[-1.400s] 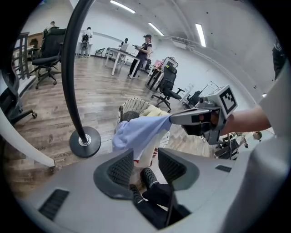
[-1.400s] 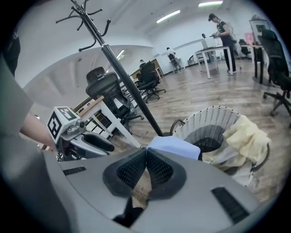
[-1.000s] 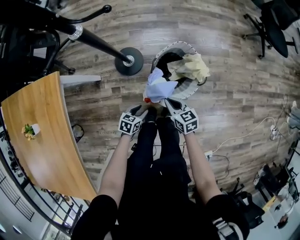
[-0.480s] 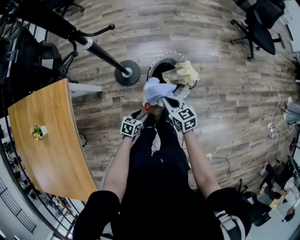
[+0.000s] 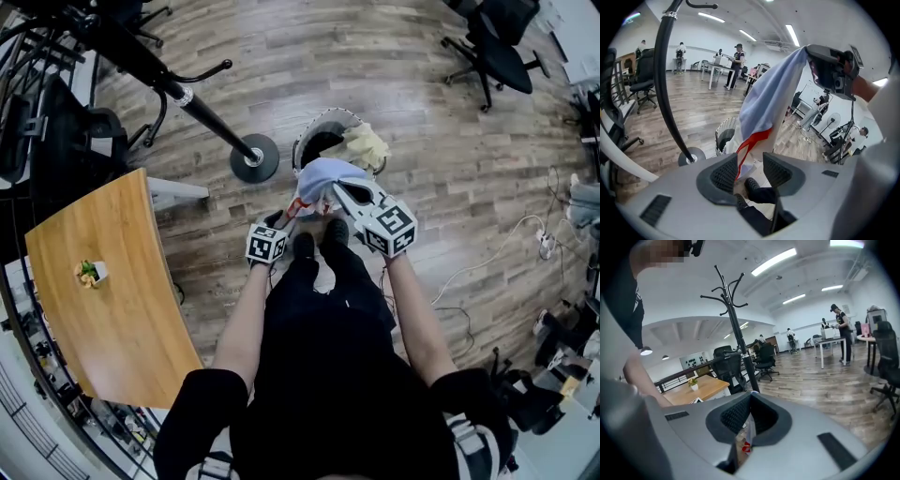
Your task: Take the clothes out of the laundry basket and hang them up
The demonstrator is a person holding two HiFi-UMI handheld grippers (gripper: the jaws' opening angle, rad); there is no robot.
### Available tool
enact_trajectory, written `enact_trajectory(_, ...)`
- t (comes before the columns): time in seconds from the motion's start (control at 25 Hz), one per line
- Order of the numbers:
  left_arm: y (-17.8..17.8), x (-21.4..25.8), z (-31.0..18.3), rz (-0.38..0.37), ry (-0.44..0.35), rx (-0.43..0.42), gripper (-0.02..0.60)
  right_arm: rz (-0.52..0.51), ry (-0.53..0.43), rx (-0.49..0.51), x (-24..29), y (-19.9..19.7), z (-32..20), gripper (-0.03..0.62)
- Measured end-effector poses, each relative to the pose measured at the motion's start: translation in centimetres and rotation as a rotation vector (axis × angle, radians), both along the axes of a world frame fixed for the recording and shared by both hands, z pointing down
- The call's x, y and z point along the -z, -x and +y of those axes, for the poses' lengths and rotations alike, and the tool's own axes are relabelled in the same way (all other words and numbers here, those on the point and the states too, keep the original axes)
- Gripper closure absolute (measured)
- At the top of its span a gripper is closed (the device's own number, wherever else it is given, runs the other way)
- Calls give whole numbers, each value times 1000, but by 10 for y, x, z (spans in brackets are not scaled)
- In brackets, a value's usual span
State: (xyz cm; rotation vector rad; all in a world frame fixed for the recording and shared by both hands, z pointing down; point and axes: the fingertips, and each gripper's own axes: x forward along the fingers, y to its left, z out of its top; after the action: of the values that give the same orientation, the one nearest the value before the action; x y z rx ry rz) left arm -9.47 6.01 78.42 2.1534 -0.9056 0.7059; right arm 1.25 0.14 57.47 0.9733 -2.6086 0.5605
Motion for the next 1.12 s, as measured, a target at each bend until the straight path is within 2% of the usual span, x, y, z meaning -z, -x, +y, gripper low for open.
enact_trajectory(0.16,-7,7,-2,-2,-12,-55,416,28,-40,21,21,-7,7,585)
enact_trajectory(0.36,-25,15,-1,23,-17,-126,416,3,-92,8,50,-14,13,585)
enact_trajectory(0.68,-56,44,-17,46,-88,-200,417,-34,-169,19,92,-20,23,585)
enact_trajectory(0.76,-57,44,-23,14,-102,-204,417,-48,-178,14,101,-23,26,585)
enact_trajectory(0.92,-40,18,-28,-154,-101,-268,404,-105,-201,-12,124,-32,26,585)
enact_trajectory(1.0,-37,9,-18,-170,-80,-325,399,-132,-214,-23,135,-36,25,585)
enact_trajectory(1.12,-44,2,-3,-196,-92,-421,399,-162,-228,-37,149,-43,23,585)
